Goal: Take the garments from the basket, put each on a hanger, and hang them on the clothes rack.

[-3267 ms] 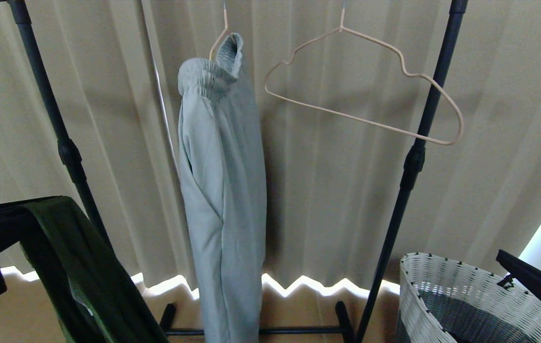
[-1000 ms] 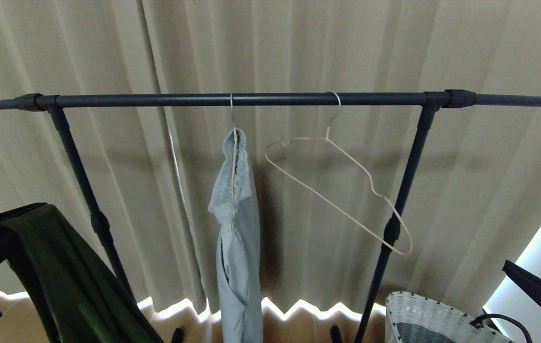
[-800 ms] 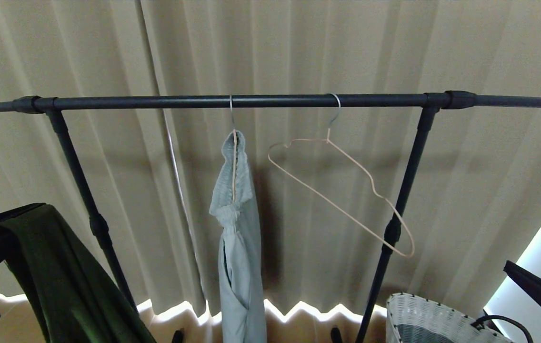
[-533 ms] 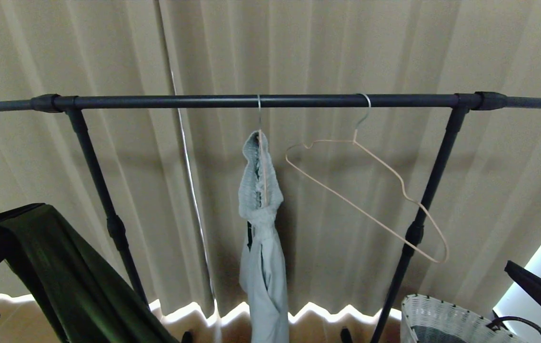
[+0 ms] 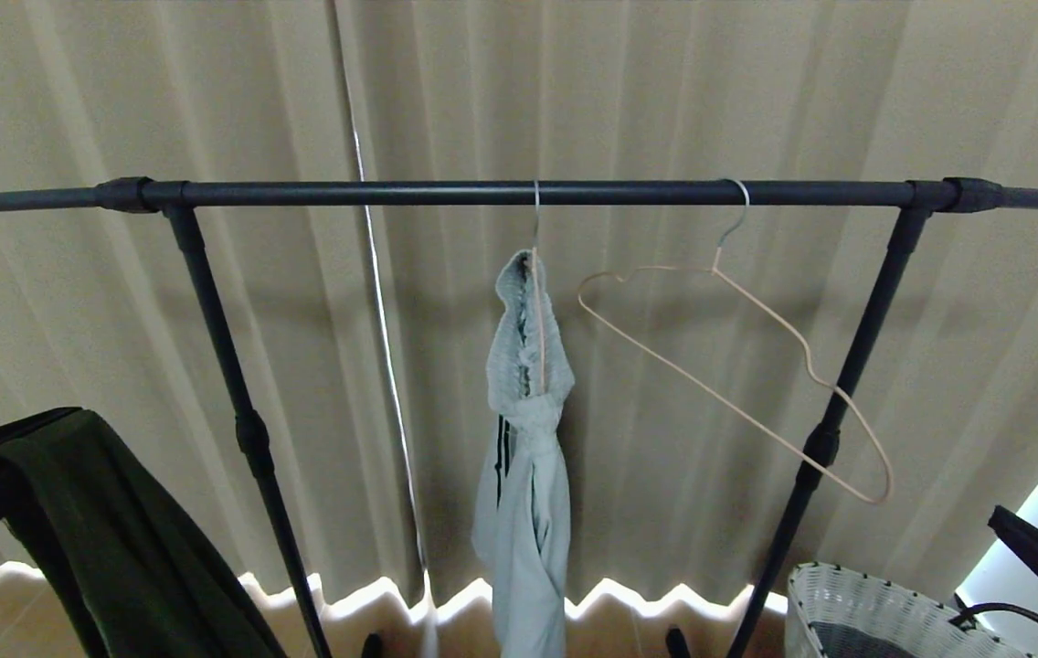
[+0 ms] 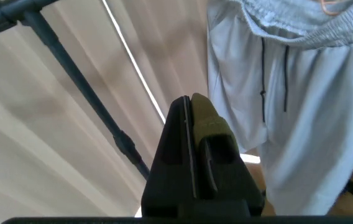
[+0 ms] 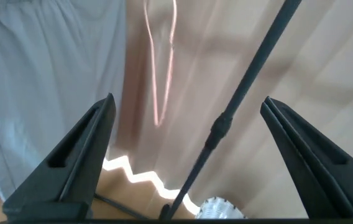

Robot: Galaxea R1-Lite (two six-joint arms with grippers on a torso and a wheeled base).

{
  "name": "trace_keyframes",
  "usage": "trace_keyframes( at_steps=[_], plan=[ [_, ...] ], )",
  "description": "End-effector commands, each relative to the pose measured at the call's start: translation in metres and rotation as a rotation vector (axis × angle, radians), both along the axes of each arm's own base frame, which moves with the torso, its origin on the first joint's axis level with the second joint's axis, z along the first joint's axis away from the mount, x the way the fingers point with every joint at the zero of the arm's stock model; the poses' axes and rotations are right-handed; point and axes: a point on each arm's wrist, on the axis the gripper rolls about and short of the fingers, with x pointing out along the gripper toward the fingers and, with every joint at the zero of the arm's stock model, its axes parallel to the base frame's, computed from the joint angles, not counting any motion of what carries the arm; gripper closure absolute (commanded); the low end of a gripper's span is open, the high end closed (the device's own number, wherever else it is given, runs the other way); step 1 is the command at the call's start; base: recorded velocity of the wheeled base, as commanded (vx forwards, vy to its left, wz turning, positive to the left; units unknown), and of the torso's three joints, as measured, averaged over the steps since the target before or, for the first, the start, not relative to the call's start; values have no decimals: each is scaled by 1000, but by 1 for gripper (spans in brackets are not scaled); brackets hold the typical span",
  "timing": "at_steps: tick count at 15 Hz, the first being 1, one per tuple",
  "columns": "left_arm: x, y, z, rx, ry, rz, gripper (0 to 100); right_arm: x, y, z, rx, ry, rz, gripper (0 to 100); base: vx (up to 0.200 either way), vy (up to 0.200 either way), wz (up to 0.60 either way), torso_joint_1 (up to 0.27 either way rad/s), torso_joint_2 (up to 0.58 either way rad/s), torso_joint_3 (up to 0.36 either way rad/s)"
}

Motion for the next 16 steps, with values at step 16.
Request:
trace_keyframes(
  at_steps=[16],
  plan=[
    [-2, 1, -9, 56, 8, 1, 100, 32, 6, 50, -5, 312, -21, 0, 0, 0, 0, 0, 0, 0]
  ],
)
